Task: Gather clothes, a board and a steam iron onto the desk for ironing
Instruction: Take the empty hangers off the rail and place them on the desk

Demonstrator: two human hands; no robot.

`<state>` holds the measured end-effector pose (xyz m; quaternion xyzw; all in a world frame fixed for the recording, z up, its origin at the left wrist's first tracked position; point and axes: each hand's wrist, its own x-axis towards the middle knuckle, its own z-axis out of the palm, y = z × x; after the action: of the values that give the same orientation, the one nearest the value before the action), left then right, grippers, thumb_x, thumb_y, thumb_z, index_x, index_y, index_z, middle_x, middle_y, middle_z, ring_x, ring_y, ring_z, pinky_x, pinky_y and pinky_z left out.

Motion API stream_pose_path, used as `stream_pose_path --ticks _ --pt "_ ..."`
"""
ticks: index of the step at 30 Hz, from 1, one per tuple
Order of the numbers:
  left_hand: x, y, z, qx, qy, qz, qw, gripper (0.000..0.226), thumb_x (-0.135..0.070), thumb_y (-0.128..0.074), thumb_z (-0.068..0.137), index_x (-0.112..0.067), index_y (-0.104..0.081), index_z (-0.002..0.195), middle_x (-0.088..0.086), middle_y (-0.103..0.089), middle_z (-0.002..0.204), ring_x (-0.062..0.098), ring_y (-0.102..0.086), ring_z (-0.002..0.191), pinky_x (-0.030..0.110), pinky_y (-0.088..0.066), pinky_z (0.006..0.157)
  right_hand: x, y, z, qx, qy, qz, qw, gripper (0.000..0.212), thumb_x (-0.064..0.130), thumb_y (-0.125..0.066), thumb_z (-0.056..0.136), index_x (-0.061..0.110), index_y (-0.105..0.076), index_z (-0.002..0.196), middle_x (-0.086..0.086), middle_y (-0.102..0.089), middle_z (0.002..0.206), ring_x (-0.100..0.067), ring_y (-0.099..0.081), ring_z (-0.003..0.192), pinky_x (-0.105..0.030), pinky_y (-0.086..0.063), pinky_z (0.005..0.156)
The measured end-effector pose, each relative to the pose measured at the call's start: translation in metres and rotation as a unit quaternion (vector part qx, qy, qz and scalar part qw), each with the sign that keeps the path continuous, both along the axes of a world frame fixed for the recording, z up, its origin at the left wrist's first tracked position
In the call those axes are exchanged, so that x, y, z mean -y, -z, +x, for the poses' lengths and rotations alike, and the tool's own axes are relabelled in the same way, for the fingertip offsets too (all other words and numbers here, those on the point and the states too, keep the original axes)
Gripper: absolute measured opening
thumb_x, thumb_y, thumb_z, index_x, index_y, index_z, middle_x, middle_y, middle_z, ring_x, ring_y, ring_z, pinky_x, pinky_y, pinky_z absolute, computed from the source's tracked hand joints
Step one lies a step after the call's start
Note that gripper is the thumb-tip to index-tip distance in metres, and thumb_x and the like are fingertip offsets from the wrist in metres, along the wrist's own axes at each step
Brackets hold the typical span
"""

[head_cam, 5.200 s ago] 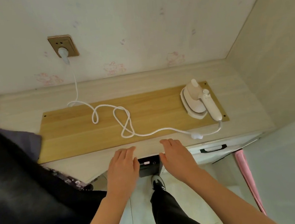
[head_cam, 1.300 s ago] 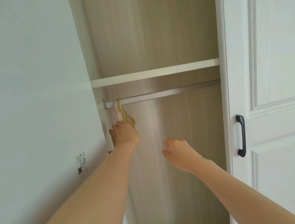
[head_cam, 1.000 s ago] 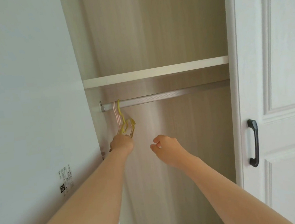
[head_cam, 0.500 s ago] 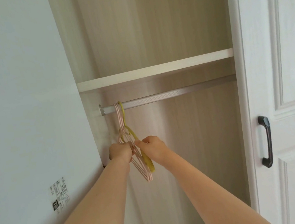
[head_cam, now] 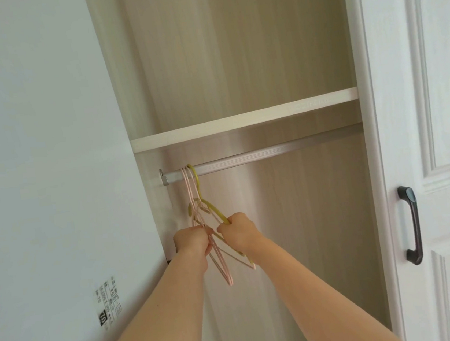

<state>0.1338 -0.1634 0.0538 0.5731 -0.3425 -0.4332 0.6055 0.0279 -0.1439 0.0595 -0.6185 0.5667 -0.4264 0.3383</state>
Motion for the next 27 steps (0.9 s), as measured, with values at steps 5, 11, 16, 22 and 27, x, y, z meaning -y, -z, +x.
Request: stream_pose_path --ticks 5,11,16,22,27 --pt "-0.005 -0.009 -0.004 -0.047 0.008 -0.006 0.999 0.009 0.009 -0.063 0.08 0.001 -0.064 0.084 0.015 -0.06 0.083 0.021 -0.052 0.063 0.029 -0.052 0.059 -0.002 -0.005 0.0 -0.029 0.007 -0.031 0.999 0.031 0.013 -0.038 0.096 -0.001 -0.057 0.115 -0.013 -0.06 0.1 -0.025 -0.054 0.081 -0.03 -0.043 0.068" --pt "-0.012 -0.025 -0.011 -0.076 -0.001 -0.037 0.996 0.012 0.007 -0.062 0.083 -0.004 -0.063 0.083 0.014 -0.062 0.089 0.019 -0.054 0.067 0.026 -0.049 0.055 -0.01 -0.02 -0.003 -0.003 0.041 -0.074 0.996 0.03 0.013 -0.038 0.098 -0.001 -0.059 0.113 -0.013 -0.062 0.11 -0.024 -0.056 0.086 -0.029 -0.044 0.072" --pt "-0.025 -0.032 -0.024 -0.076 0.004 -0.044 0.996 0.013 0.007 -0.062 0.083 -0.006 -0.064 0.087 0.009 -0.06 0.074 0.018 -0.053 0.061 0.027 -0.05 0.054 -0.025 -0.022 -0.016 0.007 0.057 -0.065 0.996 0.029 0.013 -0.039 0.097 0.0 -0.059 0.112 -0.011 -0.061 0.103 -0.022 -0.056 0.082 -0.027 -0.044 0.063" --pt "-0.059 -0.028 -0.049 -0.081 0.034 -0.036 0.996 0.013 0.008 -0.062 0.083 -0.005 -0.064 0.086 0.01 -0.058 0.071 0.018 -0.052 0.06 0.026 -0.05 0.055 -0.063 -0.011 -0.041 0.038 0.089 -0.042 0.994 0.029 0.013 -0.04 0.094 0.0 -0.06 0.11 -0.013 -0.063 0.107 -0.03 -0.062 0.098 -0.04 -0.052 0.082" --pt "-0.1 -0.014 -0.07 -0.076 0.067 -0.026 0.995 0.015 0.006 -0.062 0.083 -0.003 -0.067 0.094 0.008 -0.059 0.075 0.017 -0.054 0.061 0.025 -0.049 0.053 -0.109 0.005 -0.062 0.05 0.104 -0.035 0.993 0.019 0.015 -0.044 0.094 0.004 -0.058 0.087 -0.005 -0.055 0.077 -0.017 -0.047 0.061 -0.025 -0.037 0.05"
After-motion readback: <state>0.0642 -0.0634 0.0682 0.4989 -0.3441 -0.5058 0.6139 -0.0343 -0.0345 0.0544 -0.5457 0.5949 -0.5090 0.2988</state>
